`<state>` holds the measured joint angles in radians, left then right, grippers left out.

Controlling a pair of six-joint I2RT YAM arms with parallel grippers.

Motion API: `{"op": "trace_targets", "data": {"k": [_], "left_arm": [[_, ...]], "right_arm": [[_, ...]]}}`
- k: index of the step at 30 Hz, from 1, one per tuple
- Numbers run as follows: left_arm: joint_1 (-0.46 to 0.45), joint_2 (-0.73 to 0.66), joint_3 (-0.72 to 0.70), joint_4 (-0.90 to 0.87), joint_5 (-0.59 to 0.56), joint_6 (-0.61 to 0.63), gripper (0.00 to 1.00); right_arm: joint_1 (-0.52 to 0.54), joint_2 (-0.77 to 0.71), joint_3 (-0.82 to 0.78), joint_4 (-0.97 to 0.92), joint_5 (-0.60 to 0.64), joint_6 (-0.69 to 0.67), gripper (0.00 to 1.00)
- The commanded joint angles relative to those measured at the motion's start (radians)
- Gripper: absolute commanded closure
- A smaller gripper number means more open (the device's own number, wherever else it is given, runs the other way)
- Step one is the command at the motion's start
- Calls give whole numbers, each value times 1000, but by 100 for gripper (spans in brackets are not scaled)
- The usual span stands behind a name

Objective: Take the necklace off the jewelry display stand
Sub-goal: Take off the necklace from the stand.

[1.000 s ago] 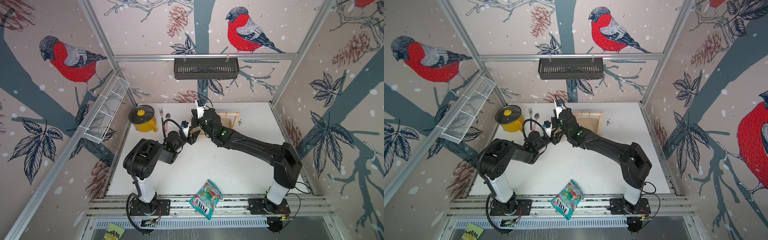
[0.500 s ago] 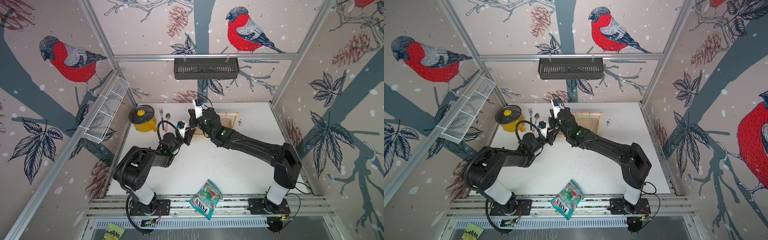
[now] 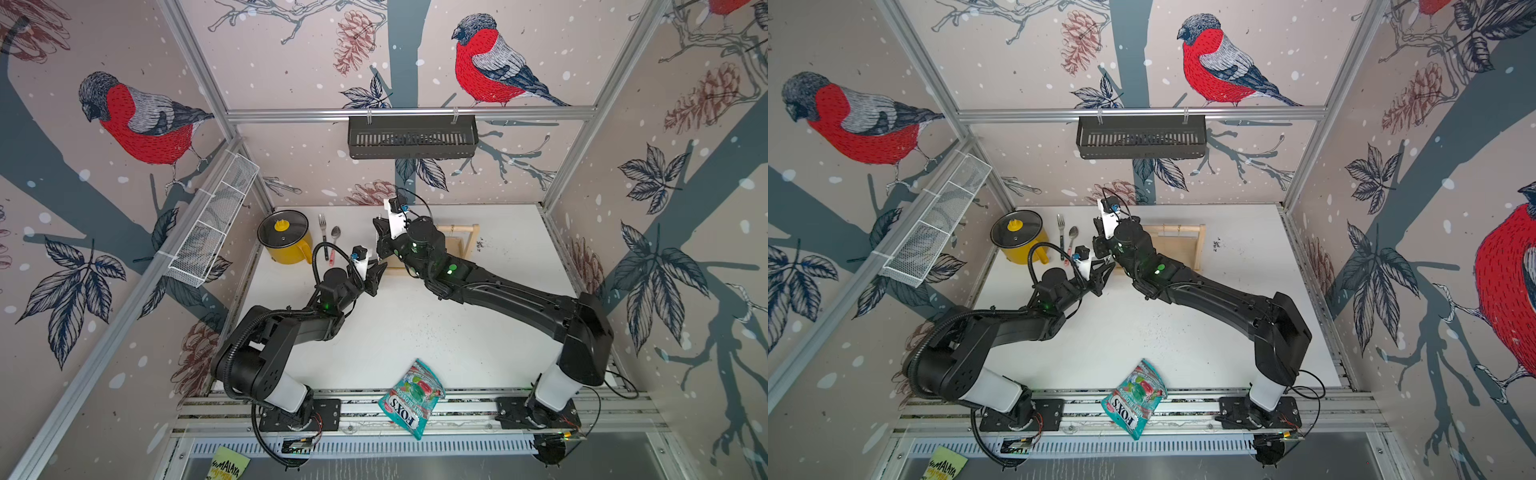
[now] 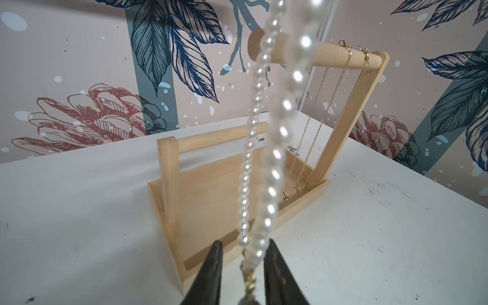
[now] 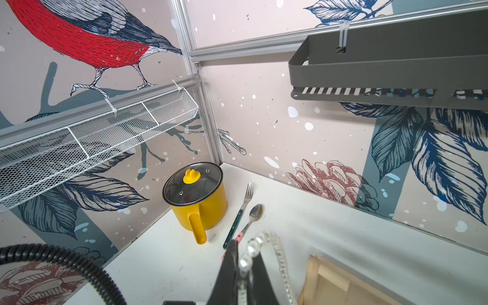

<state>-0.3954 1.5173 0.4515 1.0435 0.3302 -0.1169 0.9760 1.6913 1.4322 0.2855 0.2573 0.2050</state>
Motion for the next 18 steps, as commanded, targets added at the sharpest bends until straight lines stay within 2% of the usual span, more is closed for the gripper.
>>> {"op": "trace_targets", "data": {"k": [1,7,18], "left_arm": [[0,-28,-19,22,-19,-11,76],[0,-100,-45,-20,-18,-20,91],[0,-271,-120,-96,40,-63,100]], "right_arm": [[11,-20,-7,11,11,-18,100],[35,-55,-37,15,28,-32,100],[61,-115,-91,-1,51,-36,100]]}}
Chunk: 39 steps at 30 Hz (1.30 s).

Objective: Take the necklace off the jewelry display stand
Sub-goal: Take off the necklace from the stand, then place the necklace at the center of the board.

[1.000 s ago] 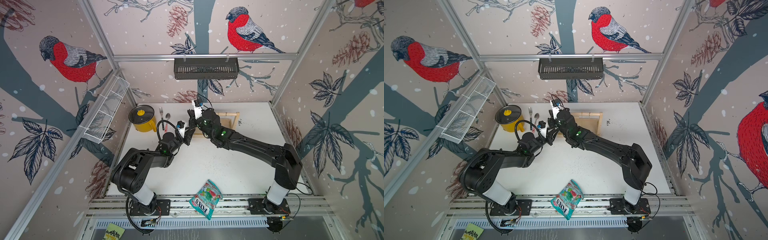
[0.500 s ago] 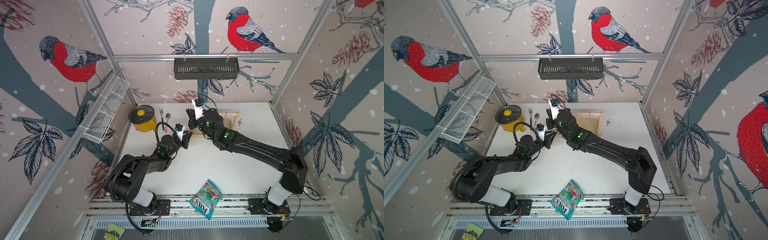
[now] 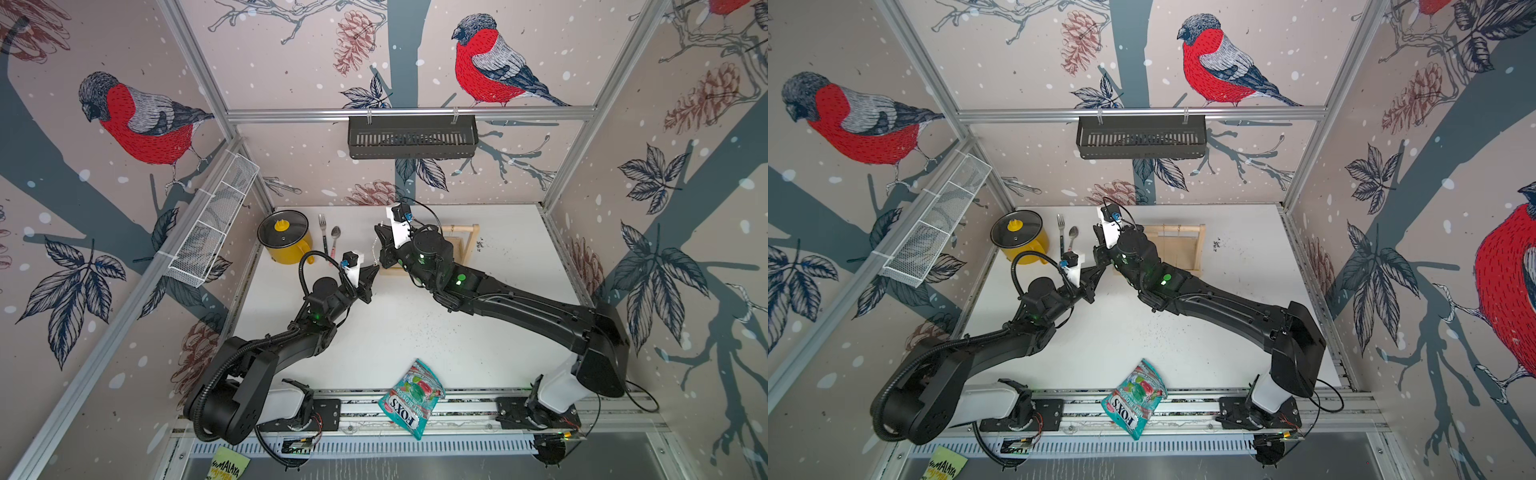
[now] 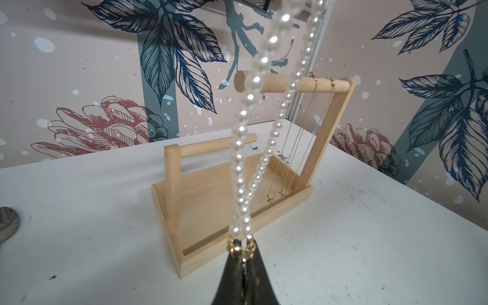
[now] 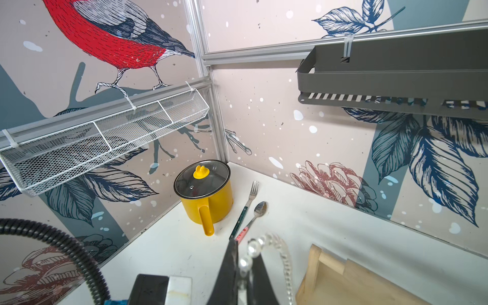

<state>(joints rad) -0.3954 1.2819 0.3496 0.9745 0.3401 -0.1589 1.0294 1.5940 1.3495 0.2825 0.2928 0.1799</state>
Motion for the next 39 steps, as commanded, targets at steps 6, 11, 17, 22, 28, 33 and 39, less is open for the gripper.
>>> {"op": "trace_targets", "data": {"k": [6,11,17,22,28,33,39], "left_arm": [[-26,-135,-119,-75,59,-120,100],[-110,-264,-232,-157,3,-208,100],[-244,-600,-407,-327,-131,-321,100],[-270,-1034,-460,-740,-179,-424,100],[-285,-1162,-482,-887,-166,-519,100],[-294,-1036,-462,-875,-180,-554,100],[-302,-935,-444,-870,-214,-580,100]], "right_arm": [[43,-65,-69,-18,32,14,100],[88,-101,-142,-18,61,44,100],[124,-130,-263,19,90,109,100],[138,-119,-305,11,104,176,100],[147,-69,-321,35,105,209,100],[133,-23,-308,41,110,212,100],[82,30,-300,46,51,233,100]]}}
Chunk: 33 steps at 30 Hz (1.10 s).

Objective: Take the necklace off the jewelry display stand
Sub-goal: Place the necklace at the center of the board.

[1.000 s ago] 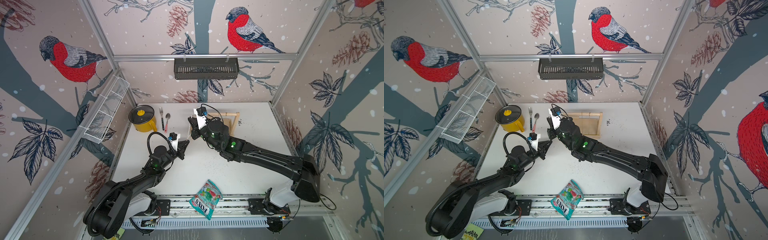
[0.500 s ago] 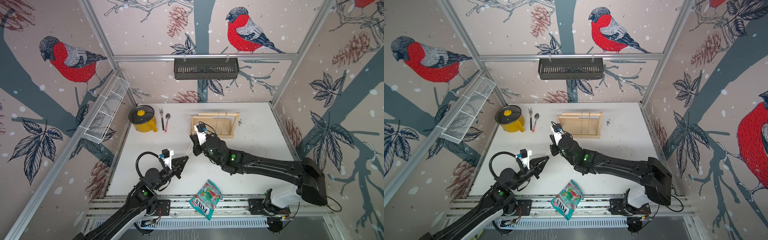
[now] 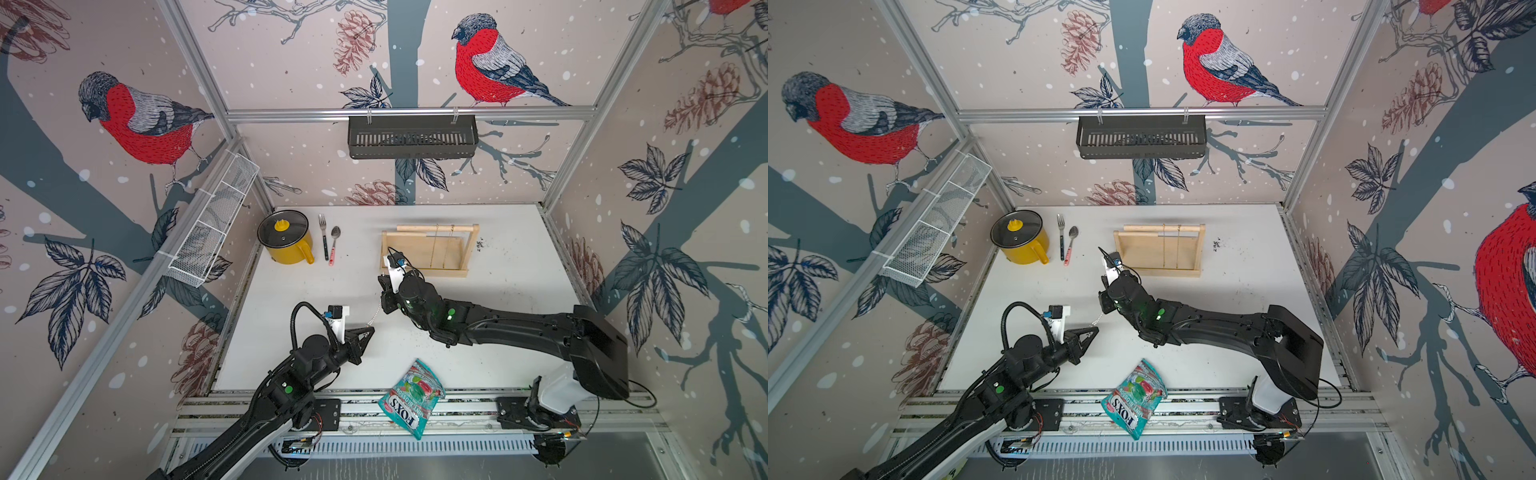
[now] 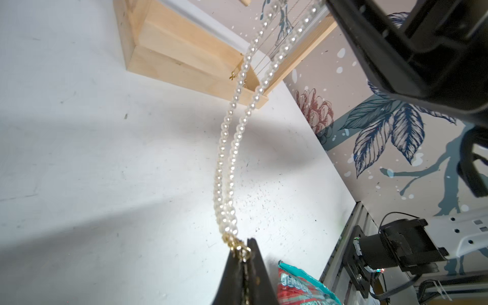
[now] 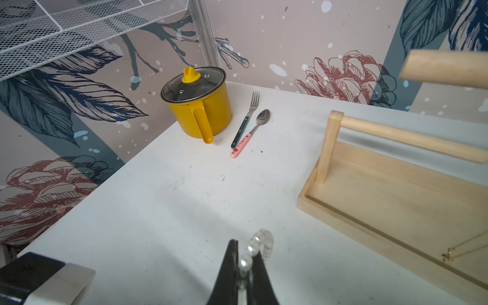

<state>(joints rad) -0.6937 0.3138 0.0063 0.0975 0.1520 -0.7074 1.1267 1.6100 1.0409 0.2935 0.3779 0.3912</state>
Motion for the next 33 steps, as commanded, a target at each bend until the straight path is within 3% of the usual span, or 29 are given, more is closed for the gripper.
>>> {"op": "trace_targets", "data": {"k": [1,10,16,33], "left_arm": [[-6,56,-97,14,-29,-34,100],[-27,351,-43,102,-52,-38,100],[-103,480,53,13,-95,-43,100],[-122,389,47,-125,-101,-130,100]], "right_arm": [[-23,20,7,38,-48,26,100],[-58,90,38,44,-123,42,100],[-68,126,44,49,-149,50,100],[-140,293,89,95,-280,73,100]]}}
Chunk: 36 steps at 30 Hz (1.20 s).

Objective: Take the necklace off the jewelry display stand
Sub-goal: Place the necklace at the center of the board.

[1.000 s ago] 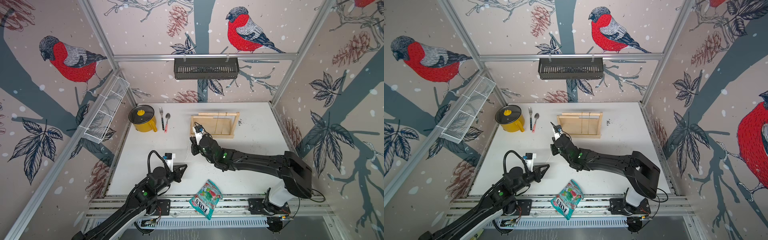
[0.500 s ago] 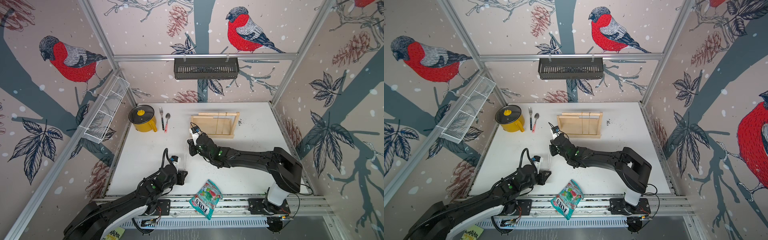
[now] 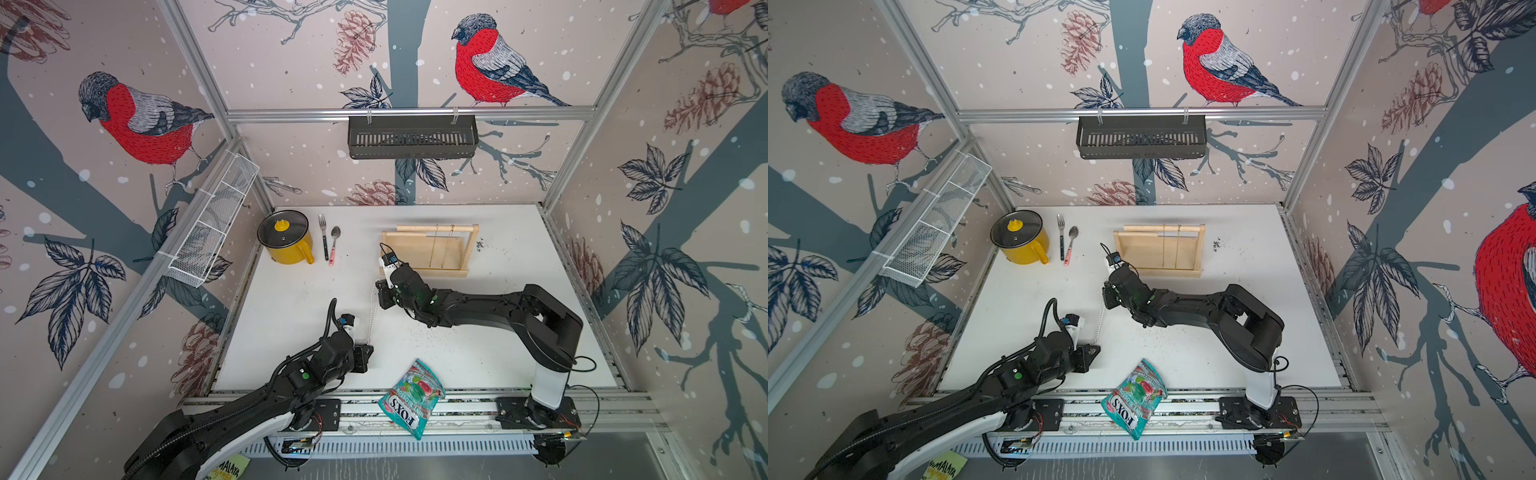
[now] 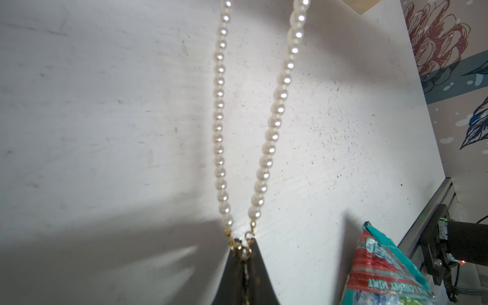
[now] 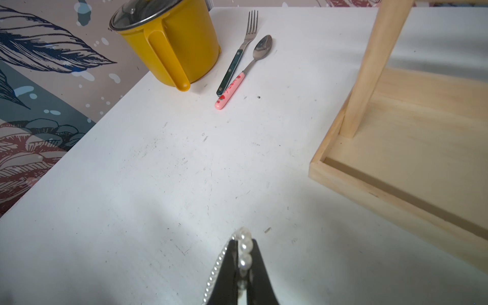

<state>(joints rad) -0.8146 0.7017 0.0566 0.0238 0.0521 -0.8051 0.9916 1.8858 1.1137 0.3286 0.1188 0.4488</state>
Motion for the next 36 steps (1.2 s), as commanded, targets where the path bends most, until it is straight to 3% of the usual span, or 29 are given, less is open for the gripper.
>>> {"op": "trace_targets", "data": {"k": [1,13,36], "left_arm": [[-1,5,-5,-51,0,-38,100],[-17,161,34,-38,-3,-56,100],[-26,285,71,-26,10,-60,100]], "right_arm": [[-7,27,21,59,-28,16,100],[-26,113,31,90,-64,25,100],[-63,248,54,132,-117,47,95]]}}
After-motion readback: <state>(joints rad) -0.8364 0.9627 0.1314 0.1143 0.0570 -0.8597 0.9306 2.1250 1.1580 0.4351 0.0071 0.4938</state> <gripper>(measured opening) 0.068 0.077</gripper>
